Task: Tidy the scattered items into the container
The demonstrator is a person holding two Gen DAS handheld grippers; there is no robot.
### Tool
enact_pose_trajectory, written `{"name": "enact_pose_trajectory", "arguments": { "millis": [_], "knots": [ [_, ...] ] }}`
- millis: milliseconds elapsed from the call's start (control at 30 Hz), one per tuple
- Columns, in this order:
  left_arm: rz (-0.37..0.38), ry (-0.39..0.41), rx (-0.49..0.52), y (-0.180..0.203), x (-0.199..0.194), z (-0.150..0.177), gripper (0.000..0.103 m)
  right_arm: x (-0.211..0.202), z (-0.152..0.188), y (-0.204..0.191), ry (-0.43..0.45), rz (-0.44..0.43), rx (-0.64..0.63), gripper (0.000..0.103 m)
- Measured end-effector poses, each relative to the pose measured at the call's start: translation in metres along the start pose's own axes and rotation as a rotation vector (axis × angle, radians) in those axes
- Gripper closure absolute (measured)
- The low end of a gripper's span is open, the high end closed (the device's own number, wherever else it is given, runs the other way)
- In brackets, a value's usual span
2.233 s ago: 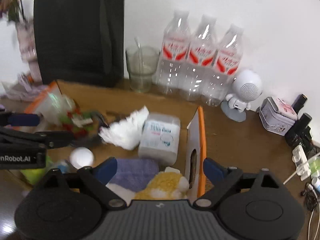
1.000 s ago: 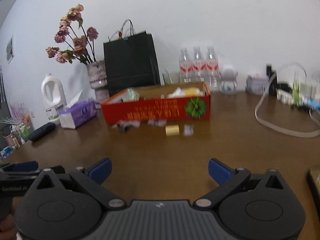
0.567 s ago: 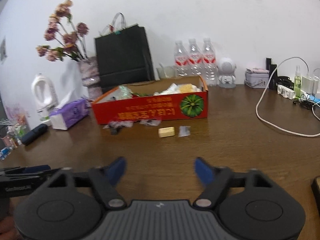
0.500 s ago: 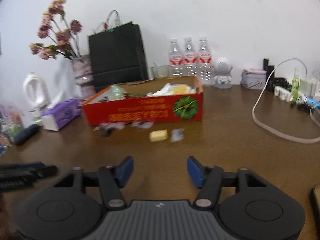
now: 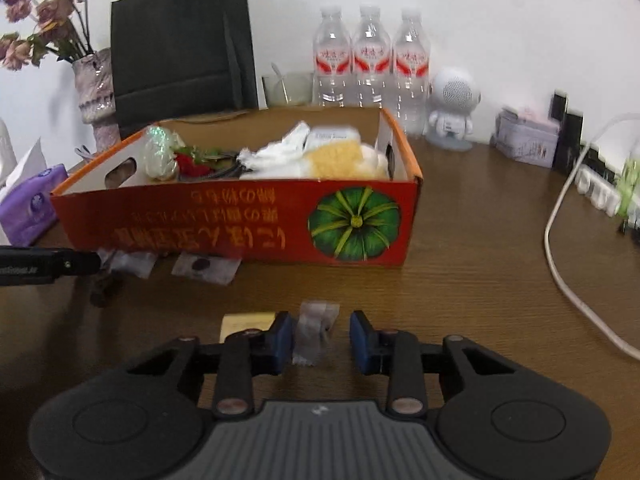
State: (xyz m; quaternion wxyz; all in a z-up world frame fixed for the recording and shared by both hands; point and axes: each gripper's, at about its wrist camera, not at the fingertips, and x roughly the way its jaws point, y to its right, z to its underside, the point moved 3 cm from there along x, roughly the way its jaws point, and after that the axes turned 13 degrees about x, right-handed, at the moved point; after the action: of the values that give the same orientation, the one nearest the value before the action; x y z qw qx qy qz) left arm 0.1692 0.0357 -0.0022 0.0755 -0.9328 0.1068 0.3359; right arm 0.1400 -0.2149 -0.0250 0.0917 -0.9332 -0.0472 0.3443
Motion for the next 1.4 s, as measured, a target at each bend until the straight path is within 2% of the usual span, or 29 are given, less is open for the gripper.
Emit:
{"name": "enact_pose_trajectory", "arguments": {
  "millis": [100, 233, 467, 500, 567, 633, 967, 1100, 1233, 1300, 1333, 1367, 1400],
  "knots": [
    [0.005, 0.007, -0.006, 0.001, 0.003, -0.002, 0.062, 0.001, 0.002, -0.001, 0.020, 0.002, -0.022, 0.074],
    [0.006, 0.014, -0.020, 0.000, 0.004, -0.003, 0.058, 0.000, 0.005, -0.007, 0.041, -0.001, -0.049, 0.083],
    [-0.023, -0.002, -0.106, -0.003, 0.006, -0.007, 0.055, -0.001, 0.005, -0.007, 0.040, -0.006, -0.048, 0.083],
    [-0.031, -0.003, -0.126, -0.002, 0.006, -0.008, 0.061, -0.002, 0.005, -0.008, 0.040, -0.005, -0.051, 0.083],
    [-0.037, -0.001, -0.137, 0.003, 0.005, -0.008, 0.064, -0.002, 0.005, -0.009, 0.040, -0.005, -0.056, 0.083],
    [-0.062, 0.011, -0.098, 0.010, 0.004, -0.008, 0.075, -0.002, 0.005, -0.010, 0.040, -0.003, -0.058, 0.083],
    [-0.110, 0.048, -0.006, 0.023, -0.005, -0.002, 0.085, -0.005, 0.007, -0.012, 0.037, -0.017, -0.082, 0.088],
    [-0.109, 0.079, -0.045, 0.026, -0.031, 0.006, 0.085, -0.006, 0.006, -0.007, 0.041, -0.013, -0.056, 0.088],
    [-0.133, 0.146, -0.125, 0.031, -0.083, 0.029, 0.085, -0.010, 0.008, -0.005, 0.048, 0.003, -0.040, 0.088],
    [-0.145, 0.170, -0.153, 0.036, -0.109, 0.044, 0.084, -0.019, 0.012, -0.004, 0.078, 0.015, -0.041, 0.088],
    [-0.147, 0.176, -0.157, 0.041, -0.119, 0.051, 0.089, -0.024, 0.014, -0.004, 0.094, 0.023, -0.044, 0.088],
    [-0.147, 0.172, -0.150, 0.046, -0.128, 0.058, 0.102, -0.030, 0.017, -0.005, 0.112, 0.034, -0.042, 0.088],
    [-0.144, 0.169, -0.132, 0.054, -0.136, 0.064, 0.102, -0.036, 0.021, -0.005, 0.128, 0.039, -0.036, 0.088]
  ]
}}
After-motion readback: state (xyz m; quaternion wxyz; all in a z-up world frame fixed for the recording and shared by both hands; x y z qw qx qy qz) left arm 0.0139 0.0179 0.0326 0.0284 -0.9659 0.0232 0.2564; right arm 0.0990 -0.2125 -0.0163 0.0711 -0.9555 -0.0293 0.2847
